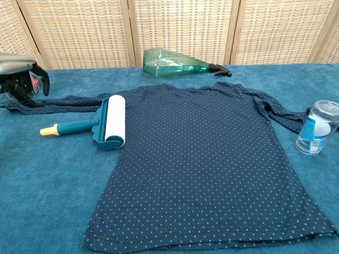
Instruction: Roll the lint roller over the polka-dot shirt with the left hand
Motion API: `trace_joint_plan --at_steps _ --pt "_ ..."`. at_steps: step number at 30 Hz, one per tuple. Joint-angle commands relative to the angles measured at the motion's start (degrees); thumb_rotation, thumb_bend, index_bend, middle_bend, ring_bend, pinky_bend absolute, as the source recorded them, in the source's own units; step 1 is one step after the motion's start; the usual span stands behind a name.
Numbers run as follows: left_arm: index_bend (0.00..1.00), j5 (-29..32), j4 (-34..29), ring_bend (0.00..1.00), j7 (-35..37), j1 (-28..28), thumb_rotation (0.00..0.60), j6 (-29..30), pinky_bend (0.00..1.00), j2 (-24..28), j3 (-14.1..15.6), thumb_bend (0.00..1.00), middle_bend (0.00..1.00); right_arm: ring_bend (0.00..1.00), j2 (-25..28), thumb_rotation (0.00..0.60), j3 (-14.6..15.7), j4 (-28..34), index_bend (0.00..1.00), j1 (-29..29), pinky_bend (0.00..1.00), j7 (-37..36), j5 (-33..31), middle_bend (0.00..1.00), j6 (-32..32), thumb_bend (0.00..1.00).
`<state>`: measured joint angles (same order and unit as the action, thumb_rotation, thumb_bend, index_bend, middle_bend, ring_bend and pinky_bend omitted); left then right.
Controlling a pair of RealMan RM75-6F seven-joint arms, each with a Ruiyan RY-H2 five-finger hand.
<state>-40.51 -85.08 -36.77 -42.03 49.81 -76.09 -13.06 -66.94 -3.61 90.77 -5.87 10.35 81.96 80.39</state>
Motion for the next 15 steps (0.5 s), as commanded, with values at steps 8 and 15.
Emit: trace_joint_plan --at_steps 8,15 --pt "0.43 5.78 7.58 0.8 -3.51 -4.77 0.6 -3.22 0.7 -5.75 3.03 0.31 0.92 0.0 0.08 0.6 0.22 -0.28 0.0 -0.44 0.0 -0.06 -0.8 0.0 -1.51 0.06" --pt "0.42 8.04 11.99 0.8 -4.48 -7.04 0.6 -4.74 0.7 -9.63 4.18 0.31 0.92 0.0 -0.22 0.6 0.07 -1.23 0.0 -0.65 0.0 -0.55 -1.55 0.0 -2.2 0.06"
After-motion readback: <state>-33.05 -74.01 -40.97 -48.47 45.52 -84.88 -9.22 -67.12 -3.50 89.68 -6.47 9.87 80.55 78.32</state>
